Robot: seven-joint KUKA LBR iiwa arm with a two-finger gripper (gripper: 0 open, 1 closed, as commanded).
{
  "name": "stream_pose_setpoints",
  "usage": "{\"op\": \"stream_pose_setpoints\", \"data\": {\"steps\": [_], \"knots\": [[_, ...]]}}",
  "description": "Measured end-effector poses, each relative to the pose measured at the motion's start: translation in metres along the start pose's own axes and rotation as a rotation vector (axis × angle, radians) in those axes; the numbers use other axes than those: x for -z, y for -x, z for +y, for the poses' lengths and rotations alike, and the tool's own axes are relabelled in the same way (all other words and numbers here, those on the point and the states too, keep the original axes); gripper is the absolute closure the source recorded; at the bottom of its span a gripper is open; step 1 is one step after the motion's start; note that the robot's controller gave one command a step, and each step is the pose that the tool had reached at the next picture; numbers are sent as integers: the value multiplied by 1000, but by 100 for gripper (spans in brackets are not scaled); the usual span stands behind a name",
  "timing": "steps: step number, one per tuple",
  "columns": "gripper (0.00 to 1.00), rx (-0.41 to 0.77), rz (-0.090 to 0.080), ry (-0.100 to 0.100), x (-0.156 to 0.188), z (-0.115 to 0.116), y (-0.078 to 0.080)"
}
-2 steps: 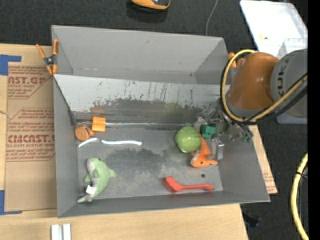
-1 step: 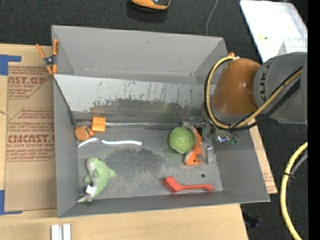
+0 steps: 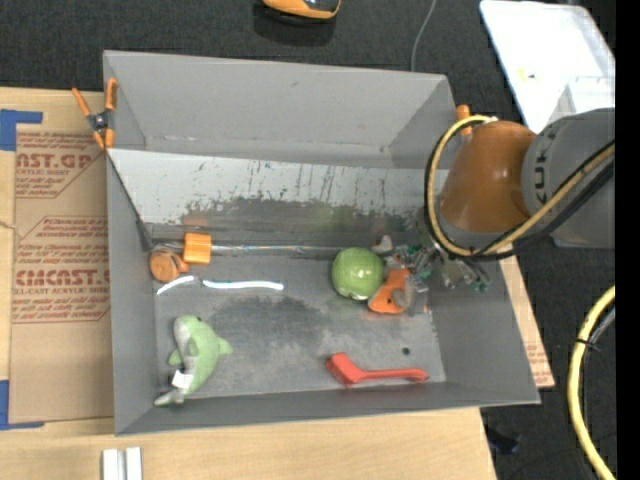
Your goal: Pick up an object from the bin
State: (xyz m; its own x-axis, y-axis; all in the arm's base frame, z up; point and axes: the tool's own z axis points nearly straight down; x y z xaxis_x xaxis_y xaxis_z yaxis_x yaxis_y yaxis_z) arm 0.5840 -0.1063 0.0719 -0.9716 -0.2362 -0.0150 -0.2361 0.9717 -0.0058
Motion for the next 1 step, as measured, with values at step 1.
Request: {"op": "stream_pose_setpoints", "data": {"steps": [1], "knots": [[100,0,0,0,0,0,0]]}}
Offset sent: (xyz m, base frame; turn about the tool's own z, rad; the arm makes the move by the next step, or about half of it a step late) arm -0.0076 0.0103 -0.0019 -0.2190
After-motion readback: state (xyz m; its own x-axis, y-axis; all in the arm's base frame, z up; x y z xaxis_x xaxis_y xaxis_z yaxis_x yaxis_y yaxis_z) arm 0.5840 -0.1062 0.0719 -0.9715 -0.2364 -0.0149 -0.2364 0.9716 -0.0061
